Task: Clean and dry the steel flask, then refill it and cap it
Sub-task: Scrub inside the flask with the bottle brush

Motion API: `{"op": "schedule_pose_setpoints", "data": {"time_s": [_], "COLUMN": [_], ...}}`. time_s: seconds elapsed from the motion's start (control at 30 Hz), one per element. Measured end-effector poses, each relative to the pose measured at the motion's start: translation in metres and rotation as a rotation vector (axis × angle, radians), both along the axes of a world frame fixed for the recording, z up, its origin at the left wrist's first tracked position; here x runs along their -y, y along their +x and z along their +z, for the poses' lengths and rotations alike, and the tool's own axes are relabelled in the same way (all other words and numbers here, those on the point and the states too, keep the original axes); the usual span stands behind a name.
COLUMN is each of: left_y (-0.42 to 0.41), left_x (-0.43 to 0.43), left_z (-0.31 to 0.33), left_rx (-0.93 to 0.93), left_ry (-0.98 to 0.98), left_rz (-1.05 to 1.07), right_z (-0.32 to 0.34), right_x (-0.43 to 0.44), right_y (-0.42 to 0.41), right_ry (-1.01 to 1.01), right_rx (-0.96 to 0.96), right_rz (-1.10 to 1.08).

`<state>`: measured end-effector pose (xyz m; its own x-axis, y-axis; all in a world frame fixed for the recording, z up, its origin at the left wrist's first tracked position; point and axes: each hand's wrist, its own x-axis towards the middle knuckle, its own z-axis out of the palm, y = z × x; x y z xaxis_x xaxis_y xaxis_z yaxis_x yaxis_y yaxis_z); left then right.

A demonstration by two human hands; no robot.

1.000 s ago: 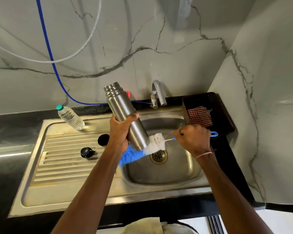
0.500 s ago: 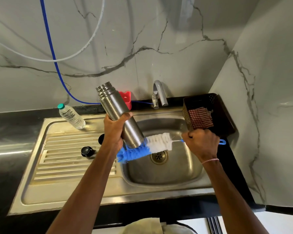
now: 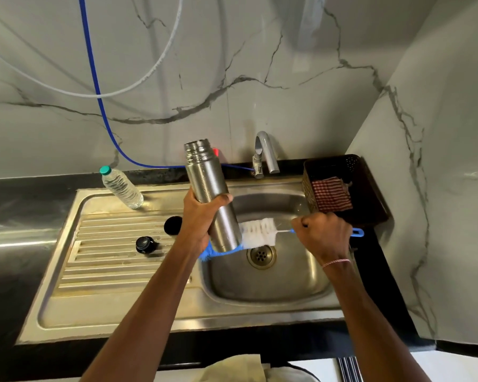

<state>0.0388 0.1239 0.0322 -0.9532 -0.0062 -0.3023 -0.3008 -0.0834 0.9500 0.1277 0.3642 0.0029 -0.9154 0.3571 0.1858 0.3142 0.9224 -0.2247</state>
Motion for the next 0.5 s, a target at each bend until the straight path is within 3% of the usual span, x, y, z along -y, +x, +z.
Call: {"op": "schedule_pose_setpoints", "data": {"time_s": [0.1, 0.23, 0.5], "left_y": [0.001, -0.009, -0.001], "left_x": [0.001, 0.021, 0.001], "left_z": [-0.003, -0.006, -0.009], "left_rx": [0.012, 0.037, 0.019], "left_ry": [-0.014, 0.014, 0.031], "left_rz": [0.026, 0.130, 0.080], "right_z": [-0.002, -0.012, -0.006], "right_x": [-0.002, -0.024, 0.006], "right_y": [0.002, 0.016, 0.021], "right_ry": [0.063, 0.002, -0.048], "right_rx": [-0.002, 0.036, 0.046], "right_rz": [0.039, 0.022, 0.057]}}
